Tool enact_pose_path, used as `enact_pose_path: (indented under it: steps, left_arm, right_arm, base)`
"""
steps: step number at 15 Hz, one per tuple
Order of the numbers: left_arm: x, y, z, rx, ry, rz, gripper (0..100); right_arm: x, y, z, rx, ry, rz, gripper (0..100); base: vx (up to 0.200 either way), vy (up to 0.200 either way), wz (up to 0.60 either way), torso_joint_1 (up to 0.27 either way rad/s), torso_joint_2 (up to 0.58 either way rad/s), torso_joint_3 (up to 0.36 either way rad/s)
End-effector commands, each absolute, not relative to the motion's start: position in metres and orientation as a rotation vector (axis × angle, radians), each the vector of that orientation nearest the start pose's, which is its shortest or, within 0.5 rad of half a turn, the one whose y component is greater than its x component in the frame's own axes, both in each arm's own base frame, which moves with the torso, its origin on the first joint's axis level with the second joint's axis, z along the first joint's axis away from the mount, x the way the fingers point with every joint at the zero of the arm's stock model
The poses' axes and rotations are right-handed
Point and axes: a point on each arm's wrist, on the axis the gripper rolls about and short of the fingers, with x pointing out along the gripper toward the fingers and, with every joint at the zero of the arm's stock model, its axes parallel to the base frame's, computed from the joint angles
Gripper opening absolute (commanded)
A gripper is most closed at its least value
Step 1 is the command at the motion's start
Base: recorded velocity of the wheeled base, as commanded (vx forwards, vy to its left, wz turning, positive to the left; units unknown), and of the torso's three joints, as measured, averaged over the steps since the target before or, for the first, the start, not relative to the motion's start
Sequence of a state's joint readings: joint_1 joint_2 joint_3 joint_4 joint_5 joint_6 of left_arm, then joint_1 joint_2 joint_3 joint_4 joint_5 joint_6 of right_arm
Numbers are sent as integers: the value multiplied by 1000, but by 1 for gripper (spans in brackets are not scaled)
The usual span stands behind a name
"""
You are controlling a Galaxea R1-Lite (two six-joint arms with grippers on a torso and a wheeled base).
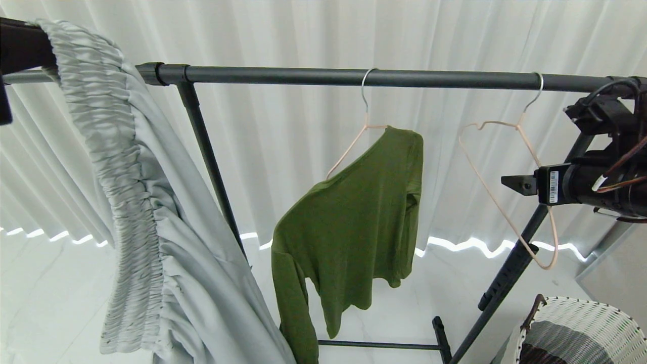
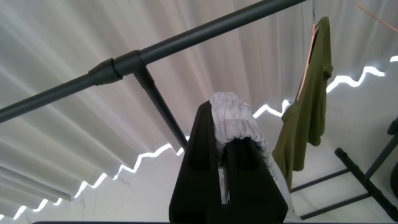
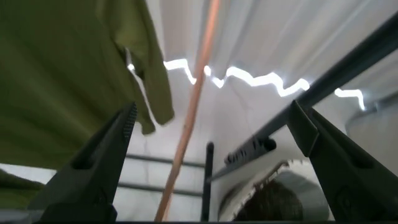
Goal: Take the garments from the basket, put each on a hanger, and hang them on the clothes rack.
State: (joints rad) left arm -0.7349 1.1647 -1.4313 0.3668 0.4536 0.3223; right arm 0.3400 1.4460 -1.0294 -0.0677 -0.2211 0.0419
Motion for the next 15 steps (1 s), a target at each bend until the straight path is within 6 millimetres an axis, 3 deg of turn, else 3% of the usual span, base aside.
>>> enact_pose_path:
  steps: [1, 8, 9, 15]
  left_arm:
    - [102, -79, 385, 374, 35, -291, 0]
    - [102, -79, 383, 378, 40, -292, 0]
    - [102, -79, 382, 379, 42, -293, 0]
    - [102, -79, 382, 380, 43, -293, 0]
  right_arm:
    - [247, 75, 254, -62, 388, 84, 100]
    - [255, 77, 254, -42, 484, 70, 100]
    - [255, 77, 254, -40, 488, 67, 0]
    - [258, 78, 251, -41, 498, 69, 0]
  base:
    - [0, 0, 0, 0, 0, 0]
    - [0, 0, 0, 0, 0, 0]
    - [0, 0, 0, 0, 0, 0]
    - [0, 0, 0, 0, 0, 0]
